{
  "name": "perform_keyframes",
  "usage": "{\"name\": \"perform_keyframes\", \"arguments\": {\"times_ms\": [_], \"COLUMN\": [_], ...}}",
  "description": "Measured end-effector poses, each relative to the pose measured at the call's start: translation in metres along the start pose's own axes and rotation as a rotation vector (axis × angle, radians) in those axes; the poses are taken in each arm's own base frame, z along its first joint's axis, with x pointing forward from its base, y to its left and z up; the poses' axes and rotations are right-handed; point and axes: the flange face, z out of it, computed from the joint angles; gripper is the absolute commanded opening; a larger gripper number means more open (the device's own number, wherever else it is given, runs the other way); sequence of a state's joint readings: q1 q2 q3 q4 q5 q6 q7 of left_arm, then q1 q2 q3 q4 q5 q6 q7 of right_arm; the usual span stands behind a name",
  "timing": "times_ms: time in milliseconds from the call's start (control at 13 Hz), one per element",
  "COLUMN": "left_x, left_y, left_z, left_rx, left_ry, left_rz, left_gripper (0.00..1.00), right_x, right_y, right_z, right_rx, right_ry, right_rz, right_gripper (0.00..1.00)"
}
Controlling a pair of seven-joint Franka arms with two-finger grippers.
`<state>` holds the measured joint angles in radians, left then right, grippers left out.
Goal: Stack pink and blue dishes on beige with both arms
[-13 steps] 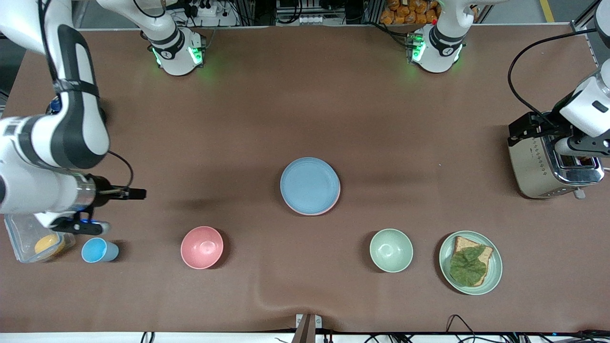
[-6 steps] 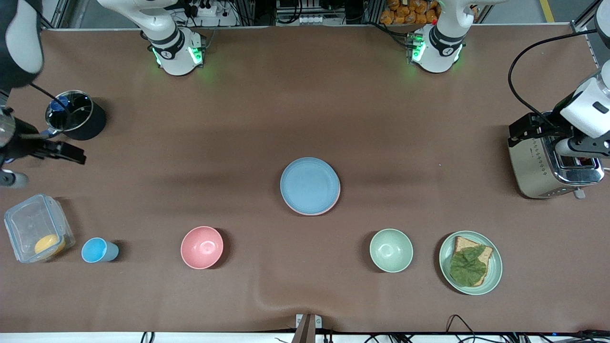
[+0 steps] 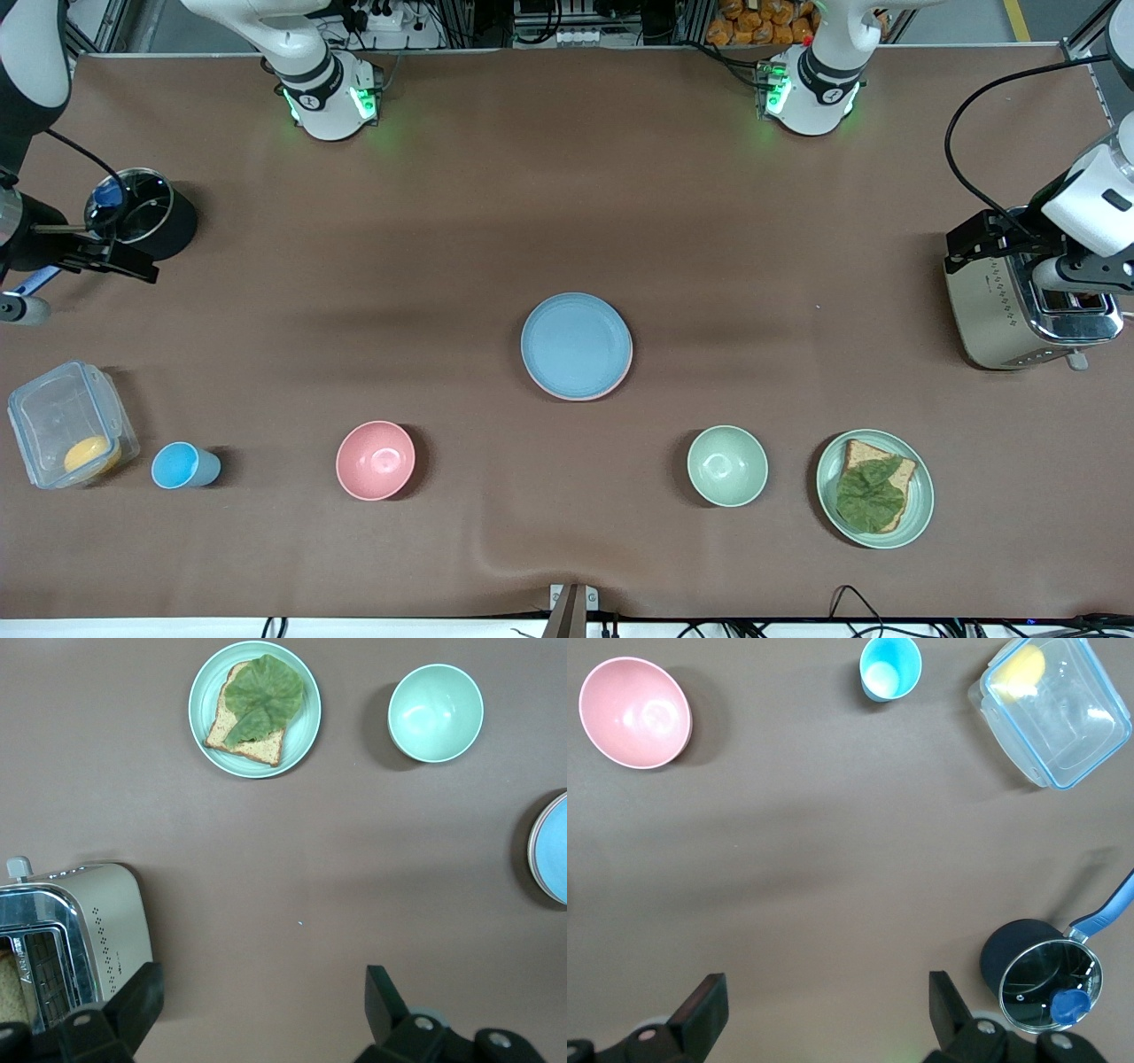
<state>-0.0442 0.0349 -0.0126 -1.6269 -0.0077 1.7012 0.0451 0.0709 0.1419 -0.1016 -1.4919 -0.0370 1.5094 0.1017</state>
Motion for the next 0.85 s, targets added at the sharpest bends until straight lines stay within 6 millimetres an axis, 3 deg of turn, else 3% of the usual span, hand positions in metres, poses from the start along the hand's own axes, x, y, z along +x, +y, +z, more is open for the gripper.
{"name": "perform_keyframes", "arguments": {"times_ms": [462,846], "left_x": [0.000,0.000], "left_y": [0.000,0.000], "left_z": [0.000,0.000], "left_rx": [0.000,0.000], "left_ry": [0.000,0.000], "left_rz": [0.000,-0.001], "left_gripper": [1.00,1.00], "right_x": [0.000,-0.002], "right_y": [-0.003,-0.019], "right_z": [-0.001,-0.004], "right_rx": [0.000,0.001], "right_ry": [0.004,0.014], "right_rz": [-0.005,-0.032], "right_gripper": [1.00,1.00]}}
